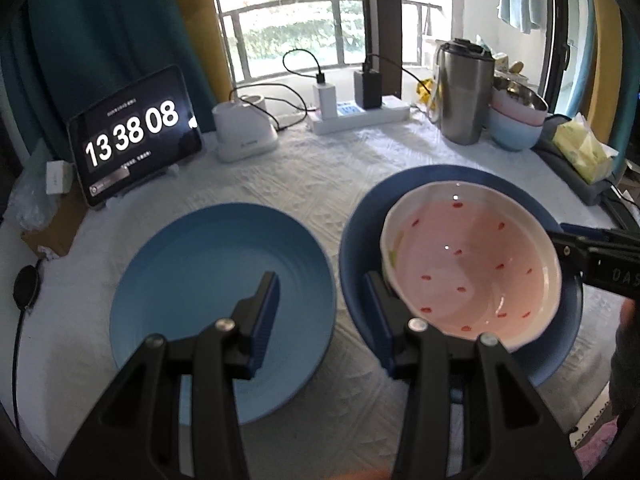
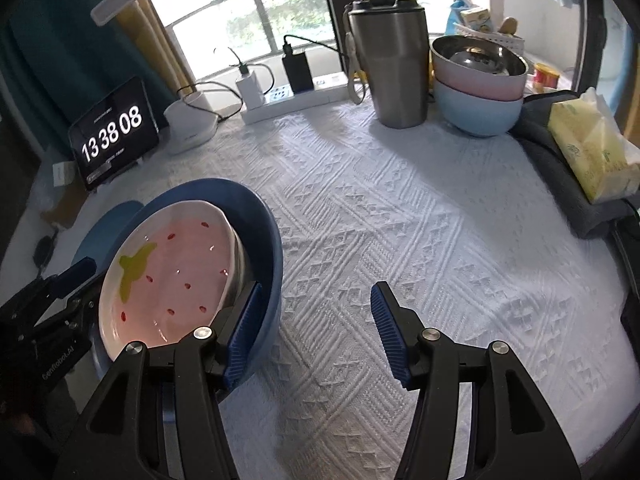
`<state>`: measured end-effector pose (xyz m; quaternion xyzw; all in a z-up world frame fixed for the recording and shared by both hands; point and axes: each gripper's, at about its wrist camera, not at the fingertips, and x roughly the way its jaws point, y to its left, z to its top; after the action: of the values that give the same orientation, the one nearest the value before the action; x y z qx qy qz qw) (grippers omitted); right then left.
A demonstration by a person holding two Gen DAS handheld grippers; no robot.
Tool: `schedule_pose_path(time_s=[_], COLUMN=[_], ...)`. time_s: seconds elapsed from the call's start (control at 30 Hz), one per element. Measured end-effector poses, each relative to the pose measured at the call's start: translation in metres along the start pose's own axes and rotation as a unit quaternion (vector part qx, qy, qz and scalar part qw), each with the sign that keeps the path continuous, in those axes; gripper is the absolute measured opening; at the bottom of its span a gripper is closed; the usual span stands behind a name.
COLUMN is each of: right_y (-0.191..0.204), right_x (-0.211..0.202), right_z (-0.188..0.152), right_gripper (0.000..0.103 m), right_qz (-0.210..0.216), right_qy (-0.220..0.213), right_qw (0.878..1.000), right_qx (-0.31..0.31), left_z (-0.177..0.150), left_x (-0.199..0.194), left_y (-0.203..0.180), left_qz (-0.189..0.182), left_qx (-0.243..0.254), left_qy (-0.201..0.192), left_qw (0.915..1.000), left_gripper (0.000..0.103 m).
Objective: Organize plates and bowls
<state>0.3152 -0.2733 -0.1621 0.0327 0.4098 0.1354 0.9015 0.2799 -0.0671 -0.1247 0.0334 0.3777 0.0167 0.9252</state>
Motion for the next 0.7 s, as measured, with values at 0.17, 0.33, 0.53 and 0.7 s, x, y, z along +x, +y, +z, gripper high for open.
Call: schedule_pose_path(time_s=[0.17, 0.33, 0.53, 0.7], right_y=[-0.007, -0.005, 0.018, 0.015], right_x=[0.001, 0.003, -0.001, 0.0], right_z=[-0.005, -0.002, -0.006, -0.007], right_gripper=[0.059, 0.043, 0.014, 0.012], right_qz=[0.015, 0.038, 0.029, 0.026], right_qy=[-0.017, -0.012, -0.046, -0.052], right_qw=[0.999, 0.998, 0.998, 0.998], right_qx=[0.038, 0.043, 0.011, 0.024], left_z=[0.002, 0.0, -0.001, 0.0], left_x=[0.005, 0.003, -0.004, -0.005], left_y=[0.013, 0.008, -0.01, -0.005], left_qz=[-0.039, -0.048, -0.032, -0.049], left_qx=[-0.043, -0.045, -0.008, -0.024], left_qy=[0.012, -0.004, -0.035, -0.04], left_qw=[0.9983, 0.9978, 0.9988, 0.9977], left_gripper=[0.044, 0.035, 0.01, 0.01])
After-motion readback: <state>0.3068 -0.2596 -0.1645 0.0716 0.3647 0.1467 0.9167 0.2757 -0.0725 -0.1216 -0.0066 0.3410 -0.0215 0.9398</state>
